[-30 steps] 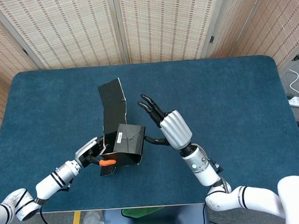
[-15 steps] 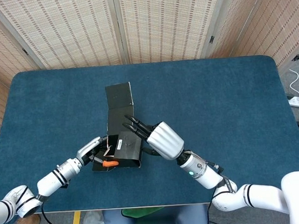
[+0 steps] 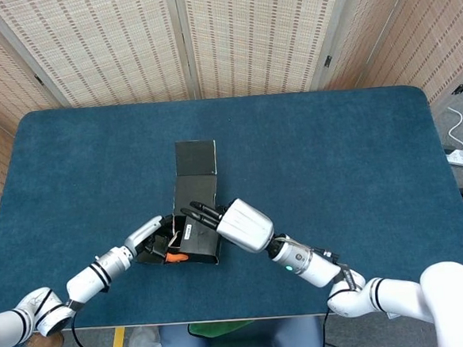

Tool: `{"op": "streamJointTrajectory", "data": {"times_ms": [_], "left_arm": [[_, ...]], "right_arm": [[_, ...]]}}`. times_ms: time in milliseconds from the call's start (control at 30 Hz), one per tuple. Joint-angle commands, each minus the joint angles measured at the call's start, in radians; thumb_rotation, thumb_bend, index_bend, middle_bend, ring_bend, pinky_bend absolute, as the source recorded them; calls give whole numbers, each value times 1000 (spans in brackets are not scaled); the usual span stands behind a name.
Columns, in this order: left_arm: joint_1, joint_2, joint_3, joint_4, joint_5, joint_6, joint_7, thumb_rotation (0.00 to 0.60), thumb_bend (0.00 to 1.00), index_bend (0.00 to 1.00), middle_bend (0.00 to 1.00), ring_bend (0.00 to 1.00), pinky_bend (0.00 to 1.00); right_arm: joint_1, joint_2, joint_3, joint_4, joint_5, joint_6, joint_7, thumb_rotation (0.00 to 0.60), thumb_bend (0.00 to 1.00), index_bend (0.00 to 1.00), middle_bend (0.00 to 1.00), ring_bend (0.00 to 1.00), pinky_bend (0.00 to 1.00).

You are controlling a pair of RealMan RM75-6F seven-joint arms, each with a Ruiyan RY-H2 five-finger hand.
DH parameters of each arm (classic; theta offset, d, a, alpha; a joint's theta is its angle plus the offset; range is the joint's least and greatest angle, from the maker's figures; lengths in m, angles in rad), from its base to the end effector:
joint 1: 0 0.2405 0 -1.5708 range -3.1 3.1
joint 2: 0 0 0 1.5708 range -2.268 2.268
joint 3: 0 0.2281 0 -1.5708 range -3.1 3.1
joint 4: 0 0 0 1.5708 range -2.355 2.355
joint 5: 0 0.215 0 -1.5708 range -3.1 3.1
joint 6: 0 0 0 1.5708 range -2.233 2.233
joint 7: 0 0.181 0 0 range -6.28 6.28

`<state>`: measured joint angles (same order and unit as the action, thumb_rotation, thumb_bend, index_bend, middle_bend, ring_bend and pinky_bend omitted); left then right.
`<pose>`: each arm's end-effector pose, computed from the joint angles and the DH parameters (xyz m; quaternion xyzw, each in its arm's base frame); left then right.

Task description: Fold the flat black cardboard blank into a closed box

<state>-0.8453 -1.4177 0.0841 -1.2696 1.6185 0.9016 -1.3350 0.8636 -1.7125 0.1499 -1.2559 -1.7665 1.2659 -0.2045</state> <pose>-0.1560 0.3490 -0.0324 -0.5653 -0.7063 -0.4209 0.0669 -0.0004 -0.3195 -0.0348 0.7664 -0.0733 0.5603 0.3054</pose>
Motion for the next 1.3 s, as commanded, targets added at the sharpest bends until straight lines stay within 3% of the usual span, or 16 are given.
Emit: {"op": "streamJointTrajectory", "data": {"times_ms": [33, 367, 700, 867, 1300], "left_arm": [[0, -23, -4, 8, -20, -25, 61, 600, 205, 288, 336, 493, 699], [6, -78, -2, 49, -51, -80, 200, 600, 205, 273, 321, 481, 693], [14, -122, -1, 84, -71, -118, 254, 600, 206, 255, 310, 480, 693], [21, -130, -4, 89, -78, -120, 283, 600, 205, 240, 294, 477, 691], [32, -127, -18, 56, -94, -130, 359, 600, 206, 140, 242, 465, 653]], "right_arm": [[15, -33, -23, 50, -23, -3, 7, 600, 0, 86, 221, 720, 1000], [35, -105, -98, 218, -84, -8, 35, 600, 72, 276, 346, 748, 1000], [37, -171, -153, 346, -104, -9, 84, 600, 87, 364, 402, 755, 1000], [35, -187, -159, 373, -104, 3, 91, 600, 127, 437, 426, 759, 1000], [36, -193, -174, 381, -101, 2, 78, 600, 134, 483, 437, 760, 1000]]}}
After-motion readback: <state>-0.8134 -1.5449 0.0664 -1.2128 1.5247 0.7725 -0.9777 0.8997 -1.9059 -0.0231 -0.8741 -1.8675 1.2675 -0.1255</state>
